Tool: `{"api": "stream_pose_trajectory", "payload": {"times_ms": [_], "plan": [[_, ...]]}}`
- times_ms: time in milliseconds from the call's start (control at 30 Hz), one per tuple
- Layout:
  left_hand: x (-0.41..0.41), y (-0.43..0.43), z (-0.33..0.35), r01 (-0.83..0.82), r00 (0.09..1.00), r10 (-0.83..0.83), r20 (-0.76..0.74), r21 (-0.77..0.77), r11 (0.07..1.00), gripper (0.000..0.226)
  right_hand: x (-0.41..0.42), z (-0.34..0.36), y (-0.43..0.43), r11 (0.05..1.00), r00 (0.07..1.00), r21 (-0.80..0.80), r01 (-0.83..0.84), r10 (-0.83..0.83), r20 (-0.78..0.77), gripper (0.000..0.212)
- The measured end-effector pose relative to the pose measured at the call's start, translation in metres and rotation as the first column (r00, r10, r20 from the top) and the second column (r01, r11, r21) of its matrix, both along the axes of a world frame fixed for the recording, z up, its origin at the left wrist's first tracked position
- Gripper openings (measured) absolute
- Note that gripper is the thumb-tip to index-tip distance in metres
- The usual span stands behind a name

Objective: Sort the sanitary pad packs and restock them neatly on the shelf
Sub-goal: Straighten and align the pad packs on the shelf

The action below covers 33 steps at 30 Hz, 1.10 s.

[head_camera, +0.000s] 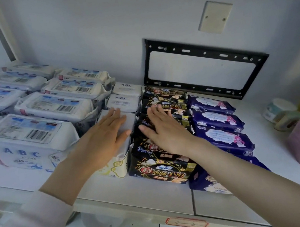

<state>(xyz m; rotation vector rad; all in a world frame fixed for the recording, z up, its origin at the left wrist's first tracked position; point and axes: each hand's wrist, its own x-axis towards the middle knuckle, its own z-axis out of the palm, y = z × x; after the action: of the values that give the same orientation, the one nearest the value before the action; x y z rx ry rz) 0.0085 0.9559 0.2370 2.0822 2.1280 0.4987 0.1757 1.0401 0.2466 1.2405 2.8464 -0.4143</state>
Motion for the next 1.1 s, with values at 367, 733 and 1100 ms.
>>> {"api": "stream_pose_trajectory", "payload": {"times_ms": [367,733,1100], "plan": [[-0.088,-0.042,0.024,-0.090,0.980,0.089,-0.179,-0.002,0.996,0.056,-0.108,0.037,0.039,1.000,0.979,0.016,-0.012,0.015,-0.203,0.059],[-0.173,-0.085,0.000,0.023,0.987,-0.012,-0.161,0.066,0.998,0.084,-0.195,0.038,0.024,0.979,0.976,-0.042,-0.198,0.193,-0.099,0.047],[-0.177,-0.080,-0.012,0.045,0.975,-0.027,-0.222,0.074,0.996,0.061,-0.193,0.021,0.011,0.977,0.961,0.004,-0.212,0.209,-0.183,0.041]]}}
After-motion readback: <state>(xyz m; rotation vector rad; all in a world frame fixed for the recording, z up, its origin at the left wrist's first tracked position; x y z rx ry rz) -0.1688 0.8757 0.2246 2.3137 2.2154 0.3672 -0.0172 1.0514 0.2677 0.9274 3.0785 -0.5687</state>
